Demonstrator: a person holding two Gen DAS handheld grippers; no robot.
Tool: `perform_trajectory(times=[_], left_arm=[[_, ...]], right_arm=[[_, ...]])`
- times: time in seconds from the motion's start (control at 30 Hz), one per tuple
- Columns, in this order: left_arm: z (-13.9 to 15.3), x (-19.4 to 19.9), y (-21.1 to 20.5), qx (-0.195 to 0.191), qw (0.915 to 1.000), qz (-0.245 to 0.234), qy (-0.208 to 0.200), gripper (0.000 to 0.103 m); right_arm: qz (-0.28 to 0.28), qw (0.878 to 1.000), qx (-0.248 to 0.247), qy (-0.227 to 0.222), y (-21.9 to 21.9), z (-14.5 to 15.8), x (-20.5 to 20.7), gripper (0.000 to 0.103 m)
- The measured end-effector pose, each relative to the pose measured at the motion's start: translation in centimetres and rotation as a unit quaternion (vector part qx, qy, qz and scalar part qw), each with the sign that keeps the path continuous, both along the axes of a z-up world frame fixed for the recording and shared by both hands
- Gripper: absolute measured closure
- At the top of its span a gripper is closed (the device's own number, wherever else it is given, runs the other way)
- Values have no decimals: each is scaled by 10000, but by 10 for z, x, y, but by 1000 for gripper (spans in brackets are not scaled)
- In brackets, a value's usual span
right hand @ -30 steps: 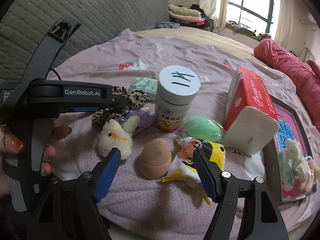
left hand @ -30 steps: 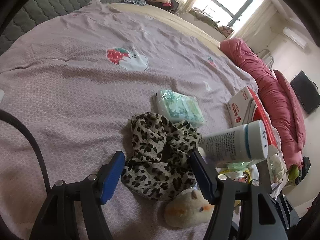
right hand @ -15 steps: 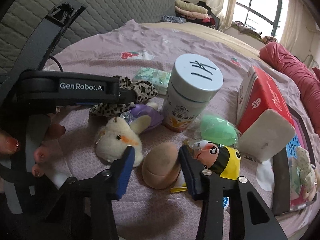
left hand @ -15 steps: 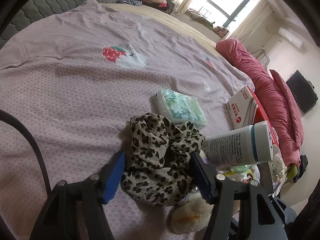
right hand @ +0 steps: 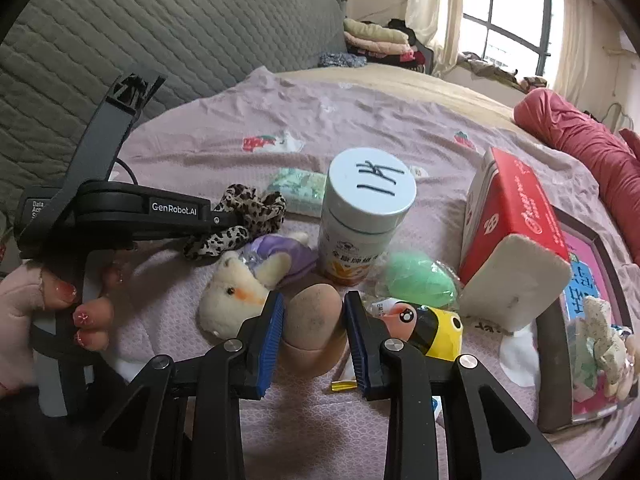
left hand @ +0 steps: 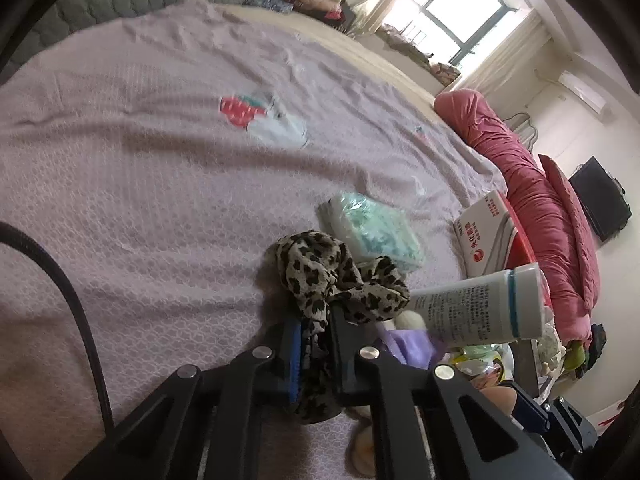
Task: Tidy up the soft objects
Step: 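Grasp the leopard-print scrunchie with the left tool while the right tool grasps the brown sponge, then carry the scrunchie and sponge over the pink tray with both tools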
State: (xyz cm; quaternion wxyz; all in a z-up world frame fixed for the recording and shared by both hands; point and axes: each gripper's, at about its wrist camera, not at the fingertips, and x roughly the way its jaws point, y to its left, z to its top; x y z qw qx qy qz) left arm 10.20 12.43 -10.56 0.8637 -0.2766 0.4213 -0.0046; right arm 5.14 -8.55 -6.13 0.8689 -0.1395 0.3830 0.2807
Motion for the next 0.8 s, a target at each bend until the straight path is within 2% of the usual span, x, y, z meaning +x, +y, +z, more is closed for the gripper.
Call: perform_trajectory(times=[0.17,0.43,0.6,0.8], left_arm=[[25,-9,-5,308,9985,-58,-449,92],[46,-29,2,544,9965,217,-594,92],[62,-44,0,854,9927,412,-747,92],[84,-58,-15,1064,9894,373,-913,92]], right_arm=[[22,9999,75,-83,-3,6,-5,71],[-22,9995,282,-171,-11,18,-8,71],[-148,9987,439,-228,-24,27,-7,71],[-380,9965,621,-423,-46,43,-7,71]])
